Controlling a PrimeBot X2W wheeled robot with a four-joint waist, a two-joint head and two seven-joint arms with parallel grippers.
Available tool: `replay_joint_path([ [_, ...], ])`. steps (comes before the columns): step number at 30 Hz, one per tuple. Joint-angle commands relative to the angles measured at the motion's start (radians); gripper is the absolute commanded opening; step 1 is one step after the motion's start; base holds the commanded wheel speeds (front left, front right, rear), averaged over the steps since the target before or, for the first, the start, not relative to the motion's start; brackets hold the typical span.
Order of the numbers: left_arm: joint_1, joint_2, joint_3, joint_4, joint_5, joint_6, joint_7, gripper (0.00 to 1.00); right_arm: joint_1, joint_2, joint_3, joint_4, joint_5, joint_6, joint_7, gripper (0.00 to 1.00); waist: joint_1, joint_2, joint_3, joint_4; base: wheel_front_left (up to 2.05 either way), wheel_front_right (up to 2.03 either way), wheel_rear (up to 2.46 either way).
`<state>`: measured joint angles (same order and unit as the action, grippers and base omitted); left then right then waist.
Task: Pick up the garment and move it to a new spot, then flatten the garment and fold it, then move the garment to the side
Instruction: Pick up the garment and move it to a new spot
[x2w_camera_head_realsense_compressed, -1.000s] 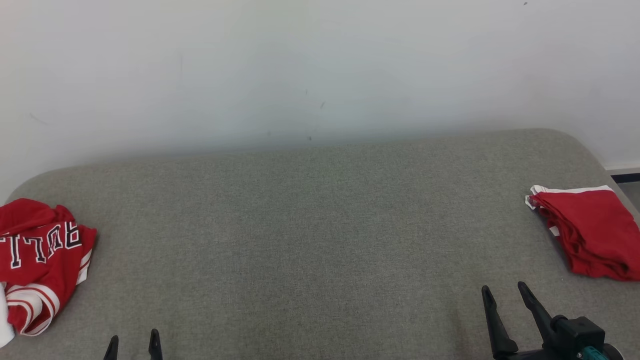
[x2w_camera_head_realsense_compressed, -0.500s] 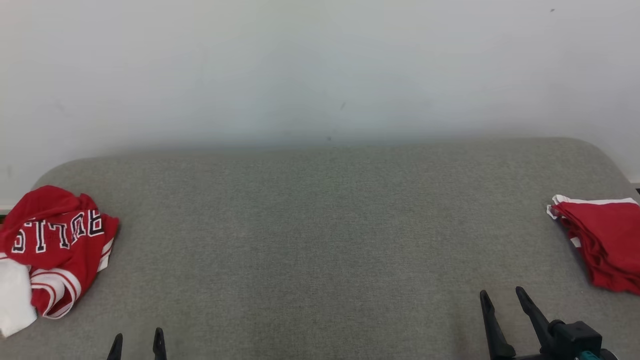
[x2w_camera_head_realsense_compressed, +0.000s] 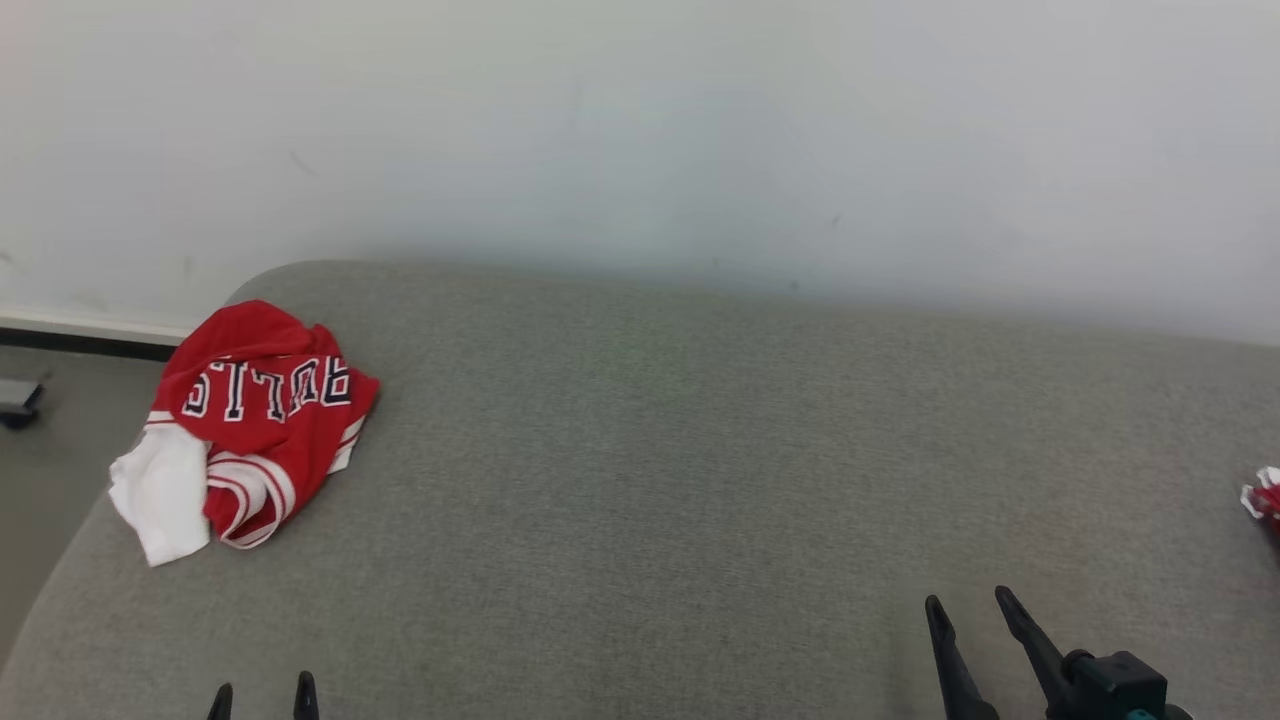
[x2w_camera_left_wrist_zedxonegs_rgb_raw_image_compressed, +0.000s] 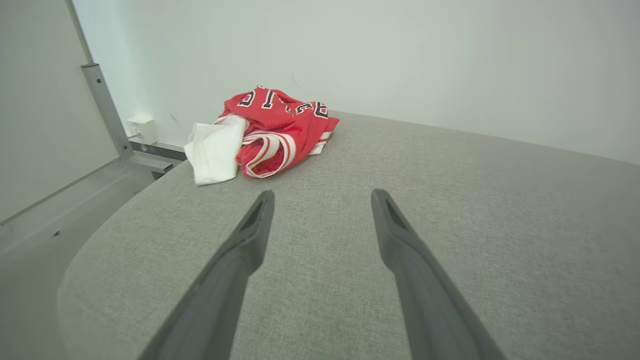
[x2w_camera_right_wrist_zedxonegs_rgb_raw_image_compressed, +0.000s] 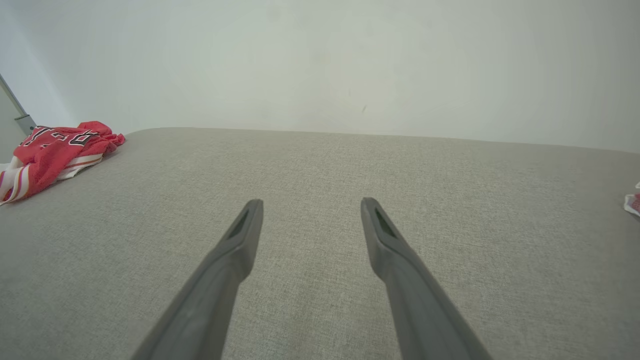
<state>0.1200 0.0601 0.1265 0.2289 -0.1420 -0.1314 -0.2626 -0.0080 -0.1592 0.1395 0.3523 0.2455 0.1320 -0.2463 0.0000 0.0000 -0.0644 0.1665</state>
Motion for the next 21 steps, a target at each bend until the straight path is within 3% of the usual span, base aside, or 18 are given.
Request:
replay_joint_path([
  [1, 0.01, 0.006, 0.004, -0.002, 0.003, 0.001, -0.003, 1.0, -0.004, 0.005, 0.003, 0.001, 0.005, -0.003, -0.002, 1.0, 0.0, 0.0, -0.005, 0.072, 0.0, 0.0, 0.0],
  [14, 0.041, 0.017, 0.038, -0.009, 0.009, 0.001, -0.003, 1.0, -0.006, 0.018, 0.048, 0.024, 0.007, -0.003, -0.012, 1.0, 0.0, 0.0, -0.024, 0.254, 0.0, 0.0, 0.0],
  [21, 0.054, 0.017, 0.065, -0.017, 0.001, 0.001, -0.003, 1.0, -0.024, 0.022, 0.082, 0.032, -0.005, -0.003, -0.015, 1.0, 0.0, 0.0, -0.016, 0.303, 0.0, 0.0, 0.0],
])
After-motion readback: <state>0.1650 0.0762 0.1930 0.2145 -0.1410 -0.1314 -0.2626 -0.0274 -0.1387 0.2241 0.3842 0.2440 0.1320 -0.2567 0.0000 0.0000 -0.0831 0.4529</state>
